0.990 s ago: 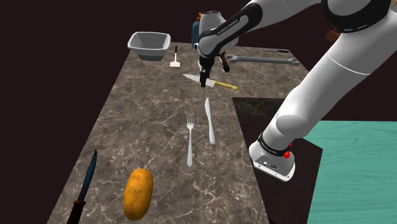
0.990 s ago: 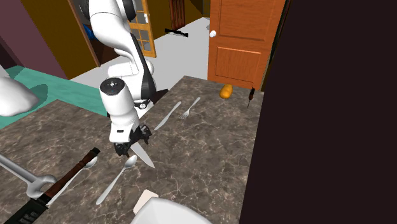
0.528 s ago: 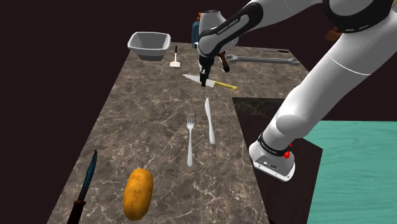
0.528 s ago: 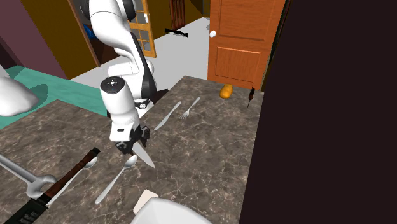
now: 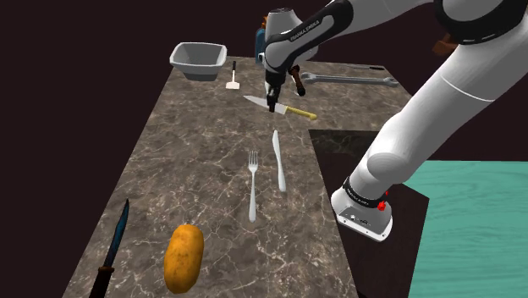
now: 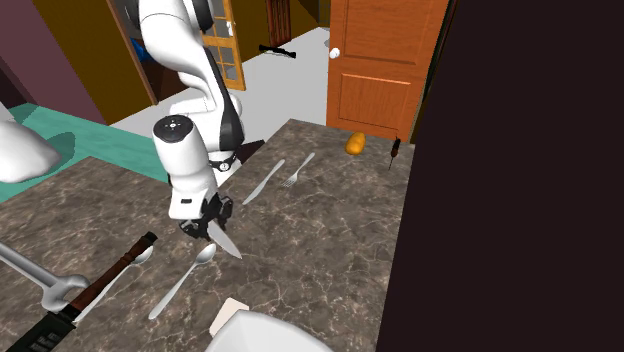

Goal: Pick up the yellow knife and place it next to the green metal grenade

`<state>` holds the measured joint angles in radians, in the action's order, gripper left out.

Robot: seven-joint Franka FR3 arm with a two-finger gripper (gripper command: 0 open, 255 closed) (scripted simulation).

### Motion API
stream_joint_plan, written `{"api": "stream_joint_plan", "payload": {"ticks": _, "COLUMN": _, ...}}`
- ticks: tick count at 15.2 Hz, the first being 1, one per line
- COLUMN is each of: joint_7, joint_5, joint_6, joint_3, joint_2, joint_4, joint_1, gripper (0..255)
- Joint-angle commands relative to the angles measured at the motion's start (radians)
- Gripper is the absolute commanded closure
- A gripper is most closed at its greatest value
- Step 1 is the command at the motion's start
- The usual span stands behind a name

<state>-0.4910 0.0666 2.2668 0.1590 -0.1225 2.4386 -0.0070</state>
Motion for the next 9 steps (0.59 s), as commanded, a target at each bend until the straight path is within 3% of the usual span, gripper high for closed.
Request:
{"api": "stream_joint_plan", "payload": {"ticks": 1, "joint_7": 0.003, "joint_5": 0.002, "joint_6": -0.029, "joint_3": -0.001, "joint_2": -0.019, "joint_4": -0.009, "joint_1": 0.000, "gripper": 255}}
{"api": "stream_joint_plan", "payload": {"ticks": 9, "joint_7": 0.005, "joint_5": 0.007, "joint_6": -0.144, "joint_3": -0.006, "joint_2": -0.080, "joint_4": -0.064, "joint_1": 0.000, "gripper": 255}}
